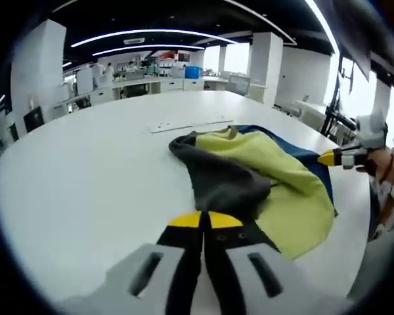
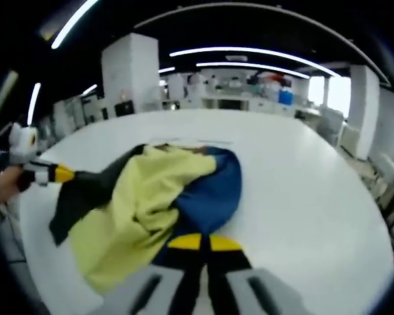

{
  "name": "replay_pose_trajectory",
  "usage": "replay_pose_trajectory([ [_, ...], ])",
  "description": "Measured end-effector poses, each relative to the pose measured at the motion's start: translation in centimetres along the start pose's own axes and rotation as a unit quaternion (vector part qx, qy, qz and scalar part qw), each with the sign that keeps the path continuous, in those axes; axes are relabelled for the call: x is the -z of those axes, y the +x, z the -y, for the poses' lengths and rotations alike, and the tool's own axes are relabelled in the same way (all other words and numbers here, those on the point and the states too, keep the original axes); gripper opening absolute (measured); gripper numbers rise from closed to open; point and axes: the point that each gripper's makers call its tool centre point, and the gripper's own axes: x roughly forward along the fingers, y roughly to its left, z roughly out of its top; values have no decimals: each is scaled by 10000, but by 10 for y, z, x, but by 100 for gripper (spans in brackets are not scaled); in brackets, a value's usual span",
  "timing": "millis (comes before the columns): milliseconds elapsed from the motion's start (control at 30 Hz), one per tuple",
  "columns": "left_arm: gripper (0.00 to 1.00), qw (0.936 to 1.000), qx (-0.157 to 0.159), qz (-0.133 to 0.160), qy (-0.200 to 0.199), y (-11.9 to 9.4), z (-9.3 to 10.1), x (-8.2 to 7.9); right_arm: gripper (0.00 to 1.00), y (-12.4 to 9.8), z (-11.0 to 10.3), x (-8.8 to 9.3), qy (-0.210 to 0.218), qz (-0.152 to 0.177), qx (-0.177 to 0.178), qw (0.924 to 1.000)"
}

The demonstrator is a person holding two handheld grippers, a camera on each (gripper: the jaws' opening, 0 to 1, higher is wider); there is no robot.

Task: Fold the garment on the visible template until the final outline fits inside the template.

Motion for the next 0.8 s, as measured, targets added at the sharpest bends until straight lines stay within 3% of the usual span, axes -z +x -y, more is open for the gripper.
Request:
replay_pose_trajectory([
  [233, 0, 9980, -590, -222, -41, -8, -53, 10, 0, -4, 16, -1, 82, -41, 56, 9999],
  [467, 0, 9936, -997, -514, 102, -7, -85, 16, 0, -7, 30, 8, 266, -167, 142, 9994],
  [700, 0, 9906, -1168, -687, 202, 1, -114, 15, 0, -12, 51, 10, 386, -194, 249, 9988],
  [800, 0, 9879, -1210, -850, 465, 5, -122, 14, 0, -14, 54, 13, 424, -209, 224, 9986],
])
